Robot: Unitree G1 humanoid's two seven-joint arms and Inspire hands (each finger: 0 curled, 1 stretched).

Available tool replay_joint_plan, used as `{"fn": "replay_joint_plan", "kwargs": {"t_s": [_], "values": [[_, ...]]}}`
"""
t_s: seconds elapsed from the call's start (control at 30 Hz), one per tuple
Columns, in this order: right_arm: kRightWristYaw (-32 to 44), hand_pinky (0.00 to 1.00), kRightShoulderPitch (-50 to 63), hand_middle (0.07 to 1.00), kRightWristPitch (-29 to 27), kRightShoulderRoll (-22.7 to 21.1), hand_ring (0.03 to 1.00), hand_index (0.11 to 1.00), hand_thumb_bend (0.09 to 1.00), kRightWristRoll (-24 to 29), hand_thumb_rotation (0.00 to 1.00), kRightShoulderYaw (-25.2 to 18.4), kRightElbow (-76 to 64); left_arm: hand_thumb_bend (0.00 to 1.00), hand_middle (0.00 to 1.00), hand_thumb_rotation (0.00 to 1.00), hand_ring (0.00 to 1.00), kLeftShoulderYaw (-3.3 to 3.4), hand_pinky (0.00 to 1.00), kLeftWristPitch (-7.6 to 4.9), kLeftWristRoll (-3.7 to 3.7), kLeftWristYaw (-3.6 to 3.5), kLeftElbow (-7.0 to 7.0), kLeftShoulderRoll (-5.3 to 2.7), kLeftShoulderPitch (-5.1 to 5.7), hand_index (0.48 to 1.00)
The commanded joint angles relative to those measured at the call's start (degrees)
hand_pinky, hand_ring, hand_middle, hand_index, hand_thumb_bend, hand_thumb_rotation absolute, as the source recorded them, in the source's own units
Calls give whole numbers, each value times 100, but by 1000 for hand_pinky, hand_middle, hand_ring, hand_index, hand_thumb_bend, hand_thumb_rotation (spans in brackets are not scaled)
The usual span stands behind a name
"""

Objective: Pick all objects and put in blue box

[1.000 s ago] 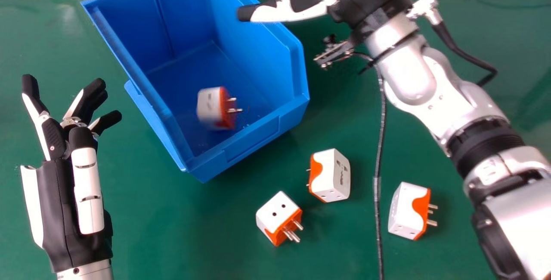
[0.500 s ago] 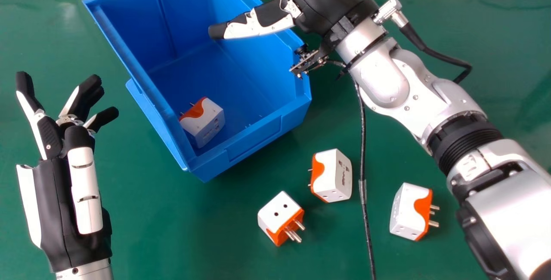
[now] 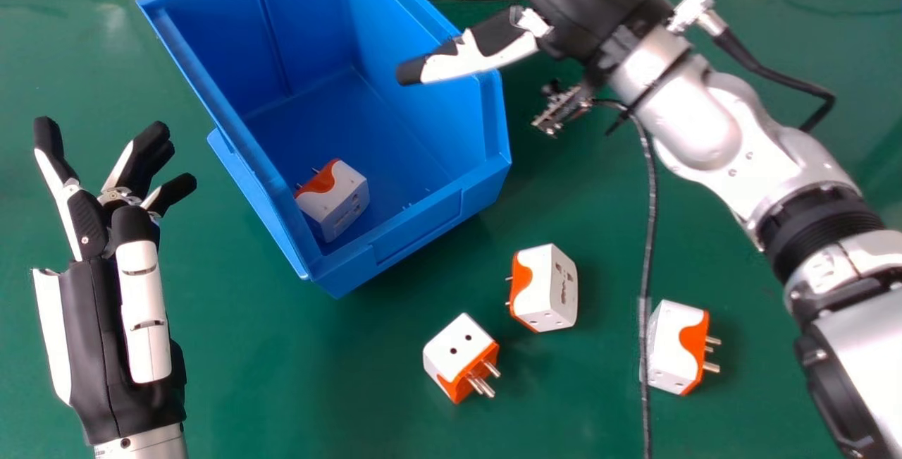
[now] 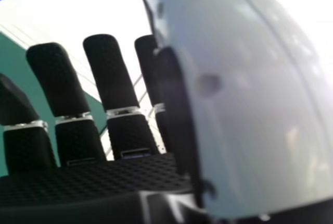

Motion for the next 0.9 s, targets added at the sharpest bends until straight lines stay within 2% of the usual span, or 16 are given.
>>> {"fn": "replay_joint_plan", "kwargs": {"t_s": [0.0,0.1,0.17,0.27,0.4,0.63,0.7,0.77,0.87], "values": [[452,441,40,845,-311,-93,746,782,1000,647,855,-306,-47,476,862,928,864,9,763,-123,47,-9,-74,48,34,861],[983,432,212,855,-540,-99,758,798,1000,1250,883,-590,-98,476,861,927,858,29,759,-138,71,2,-73,56,55,861],[908,415,432,845,-655,-151,757,775,1000,1416,904,-807,-220,471,861,929,857,32,759,-126,85,9,-120,52,85,861],[713,376,810,792,-685,-269,707,728,1000,1524,938,-1114,-398,465,861,931,857,23,764,-120,58,-13,-121,61,100,861],[959,338,1216,731,-547,-424,634,678,1000,1821,943,-1392,-532,465,861,931,857,30,757,-145,24,-32,-52,73,78,861],[986,284,1746,707,-332,-630,599,659,1000,1836,877,-1607,-674,478,862,927,859,13,770,-91,-68,-95,-74,97,72,862],[985,278,1846,706,-370,-707,595,673,1000,1797,849,-1639,-655,485,862,924,860,7,771,-53,-88,-104,-138,98,94,862],[962,271,1948,701,-416,-771,588,678,1000,1769,845,-1670,-621,486,862,923,860,14,772,-28,-83,-94,-145,95,92,863],[910,257,2132,691,-430,-878,575,663,1000,1732,849,-1722,-601,480,862,925,860,10,772,-10,-18,-56,-181,66,106,862]]}}
